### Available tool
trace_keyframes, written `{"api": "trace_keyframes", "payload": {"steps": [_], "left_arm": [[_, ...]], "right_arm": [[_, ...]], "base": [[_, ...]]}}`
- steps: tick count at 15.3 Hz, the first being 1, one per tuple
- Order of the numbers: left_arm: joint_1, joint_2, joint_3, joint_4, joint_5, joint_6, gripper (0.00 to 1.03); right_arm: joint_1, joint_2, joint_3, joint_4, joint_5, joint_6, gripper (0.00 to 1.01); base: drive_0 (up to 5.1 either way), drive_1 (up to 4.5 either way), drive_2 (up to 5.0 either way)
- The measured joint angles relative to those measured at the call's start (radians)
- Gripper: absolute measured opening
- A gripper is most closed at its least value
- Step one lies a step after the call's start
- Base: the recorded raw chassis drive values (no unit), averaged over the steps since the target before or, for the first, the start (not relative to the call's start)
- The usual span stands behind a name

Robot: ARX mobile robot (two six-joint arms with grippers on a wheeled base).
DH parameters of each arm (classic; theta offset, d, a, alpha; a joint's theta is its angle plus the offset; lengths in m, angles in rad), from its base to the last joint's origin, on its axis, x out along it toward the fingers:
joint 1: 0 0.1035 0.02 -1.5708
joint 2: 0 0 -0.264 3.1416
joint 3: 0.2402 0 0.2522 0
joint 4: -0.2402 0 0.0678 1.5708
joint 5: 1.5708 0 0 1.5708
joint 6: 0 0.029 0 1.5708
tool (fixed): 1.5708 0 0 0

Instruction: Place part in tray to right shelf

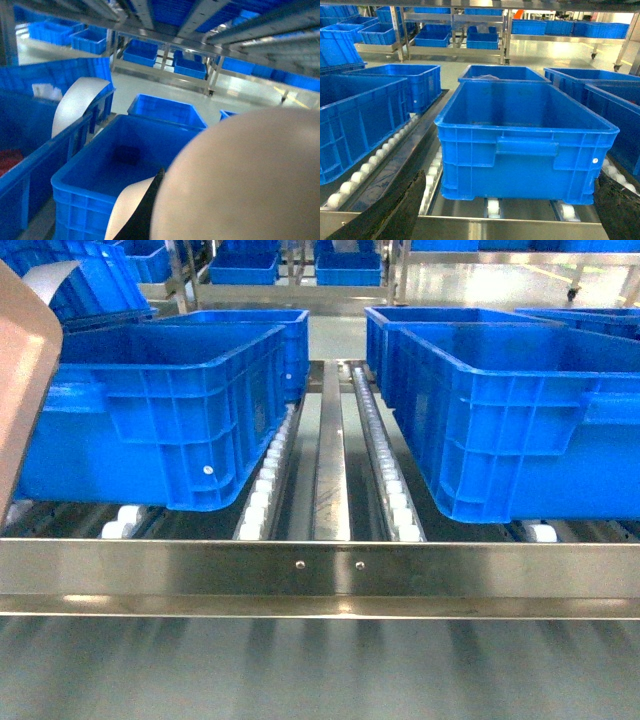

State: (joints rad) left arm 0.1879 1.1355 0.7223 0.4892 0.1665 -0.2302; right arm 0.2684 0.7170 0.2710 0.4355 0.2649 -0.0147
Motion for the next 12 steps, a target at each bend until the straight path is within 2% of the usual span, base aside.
{"api": "trace_keyframes", "payload": {"steps": [1, 2, 3, 4, 5, 7, 8, 9, 12], "left_arm": [[-0.031, -0.062, -0.103, 0.049, -0.002, 0.117, 0.14], [-0.044, -0.105, -0.182, 0.077, -0.01, 0.165, 0.14], [-0.057, -0.142, -0.253, 0.11, -0.022, 0.187, 0.14], [-0.074, -0.186, -0.314, 0.095, -0.047, 0.207, 0.14], [-0.089, -0.206, -0.404, 0.093, -0.062, 0.211, 0.14], [-0.11, -0.286, -0.479, 0.113, -0.088, 0.212, 0.14], [-0.154, -0.333, -0.51, 0.111, -0.148, 0.214, 0.14], [-0.189, -0.365, -0.552, 0.093, -0.161, 0.217, 0.14], [-0.188, -0.468, -0.609, 0.055, -0.168, 0.217, 0.14]], "right_arm": [[0.0, 0.0, 0.0, -0.002, 0.0, 0.0, 0.98], [0.0, 0.0, 0.0, -0.001, 0.0, 0.0, 0.98], [0.0, 0.0, 0.0, -0.001, 0.0, 0.0, 0.98], [0.0, 0.0, 0.0, -0.001, 0.0, 0.0, 0.98], [0.0, 0.0, 0.0, 0.0, 0.0, 0.0, 0.98], [0.0, 0.0, 0.0, -0.001, 0.0, 0.0, 0.98], [0.0, 0.0, 0.0, 0.0, 0.0, 0.0, 0.98], [0.0, 0.0, 0.0, -0.001, 0.0, 0.0, 0.98], [0.0, 0.0, 0.0, 0.0, 0.0, 0.0, 0.98]], "base": [[0.0, 0.0, 0.0], [0.0, 0.0, 0.0], [0.0, 0.0, 0.0], [0.0, 0.0, 0.0], [0.0, 0.0, 0.0], [0.0, 0.0, 0.0], [0.0, 0.0, 0.0], [0.0, 0.0, 0.0], [0.0, 0.0, 0.0]]}}
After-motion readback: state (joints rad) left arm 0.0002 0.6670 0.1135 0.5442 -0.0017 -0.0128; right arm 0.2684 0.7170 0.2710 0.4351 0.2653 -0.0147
